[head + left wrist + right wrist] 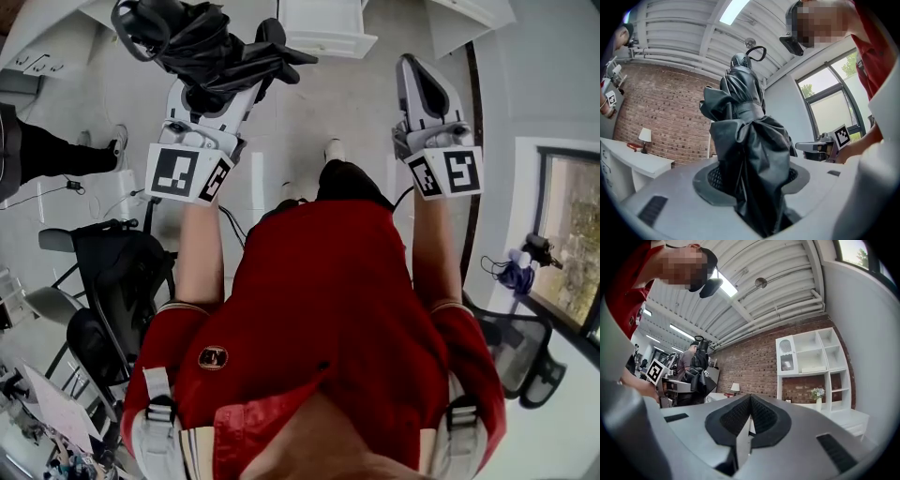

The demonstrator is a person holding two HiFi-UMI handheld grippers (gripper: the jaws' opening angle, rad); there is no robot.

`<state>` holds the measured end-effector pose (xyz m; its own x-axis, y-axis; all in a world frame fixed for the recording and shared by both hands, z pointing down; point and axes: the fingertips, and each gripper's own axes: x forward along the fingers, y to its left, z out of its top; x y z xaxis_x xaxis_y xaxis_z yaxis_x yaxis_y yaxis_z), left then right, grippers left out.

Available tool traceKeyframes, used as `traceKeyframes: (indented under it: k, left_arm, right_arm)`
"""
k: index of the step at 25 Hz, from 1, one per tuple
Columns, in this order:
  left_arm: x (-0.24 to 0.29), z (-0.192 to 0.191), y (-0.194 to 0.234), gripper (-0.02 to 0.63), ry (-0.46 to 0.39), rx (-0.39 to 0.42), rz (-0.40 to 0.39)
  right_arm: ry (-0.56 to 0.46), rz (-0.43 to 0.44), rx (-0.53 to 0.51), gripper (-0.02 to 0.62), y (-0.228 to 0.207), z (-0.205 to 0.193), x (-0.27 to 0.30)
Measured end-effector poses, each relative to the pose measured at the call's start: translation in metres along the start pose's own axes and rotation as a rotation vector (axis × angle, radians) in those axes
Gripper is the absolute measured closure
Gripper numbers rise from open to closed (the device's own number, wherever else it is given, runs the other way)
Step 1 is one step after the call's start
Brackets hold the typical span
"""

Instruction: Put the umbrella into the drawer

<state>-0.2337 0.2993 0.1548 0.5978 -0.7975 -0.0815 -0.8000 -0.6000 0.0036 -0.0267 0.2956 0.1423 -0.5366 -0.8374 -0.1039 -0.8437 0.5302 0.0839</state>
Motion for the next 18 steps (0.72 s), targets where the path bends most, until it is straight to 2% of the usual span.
traceKeyframes:
  k: [7,18]
  left_arm:
    - [0.036,-0.025,0.024,0.376,0.045,-0.001,0.014]
    - [0.180,-0.064,0.077,0.376,0.123,0.054,0.015]
  right_arm:
    - [-0.004,-0.013,0.022,0.597,-0.037,-0.021,0.032]
    - [-0.033,-0.027,0.058,0.597,-0.181,-0.064,0.141]
